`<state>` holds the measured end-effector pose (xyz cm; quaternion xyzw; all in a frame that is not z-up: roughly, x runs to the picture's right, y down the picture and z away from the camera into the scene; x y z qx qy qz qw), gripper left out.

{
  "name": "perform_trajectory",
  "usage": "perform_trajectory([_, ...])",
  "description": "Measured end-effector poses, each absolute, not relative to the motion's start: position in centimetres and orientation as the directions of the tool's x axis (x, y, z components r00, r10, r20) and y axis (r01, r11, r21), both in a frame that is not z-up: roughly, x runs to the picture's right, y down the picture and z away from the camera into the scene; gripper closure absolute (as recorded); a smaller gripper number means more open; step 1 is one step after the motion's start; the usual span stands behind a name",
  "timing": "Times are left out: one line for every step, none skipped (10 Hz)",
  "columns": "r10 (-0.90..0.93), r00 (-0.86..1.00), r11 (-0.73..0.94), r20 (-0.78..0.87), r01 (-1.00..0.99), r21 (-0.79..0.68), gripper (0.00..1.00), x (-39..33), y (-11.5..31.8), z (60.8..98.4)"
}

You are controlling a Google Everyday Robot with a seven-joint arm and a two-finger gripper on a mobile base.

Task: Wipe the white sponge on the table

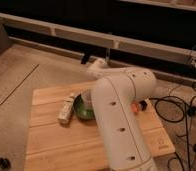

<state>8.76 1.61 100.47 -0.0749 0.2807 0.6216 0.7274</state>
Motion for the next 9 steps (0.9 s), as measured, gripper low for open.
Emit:
perform_trajectory([0.863,0.081,0.215,-0.499,-0.952,0.217,0.92,7.9,1.8,100.0])
perform_trajectory([0.864,0.095,0.223,-0.494,-0.952,0.208,0.86,7.8,2.1,98.9])
perform_trajectory([0.866,0.090,0.227,-0.491,-0.947,0.226,0.74,8.8,2.5,97.5])
perform_trajectory([0.869,0.074,0.219,-0.489,-0.944,0.246,0.65,9.8,2.8,96.5])
perform_trajectory([0.872,0.052,0.206,-0.487,-0.941,0.269,0.54,11.0,3.1,95.7])
perform_trajectory([0.874,0.036,0.197,-0.484,-0.938,0.287,0.45,11.8,3.3,95.2])
perform_trajectory([0.876,0.025,0.191,-0.482,-0.935,0.299,0.36,12.3,3.4,94.9])
perform_trajectory([0.878,0.017,0.186,-0.479,-0.933,0.309,0.26,12.6,3.4,94.8])
perform_trajectory([0.880,0.015,0.185,-0.474,-0.931,0.314,0.21,12.5,3.4,94.7])
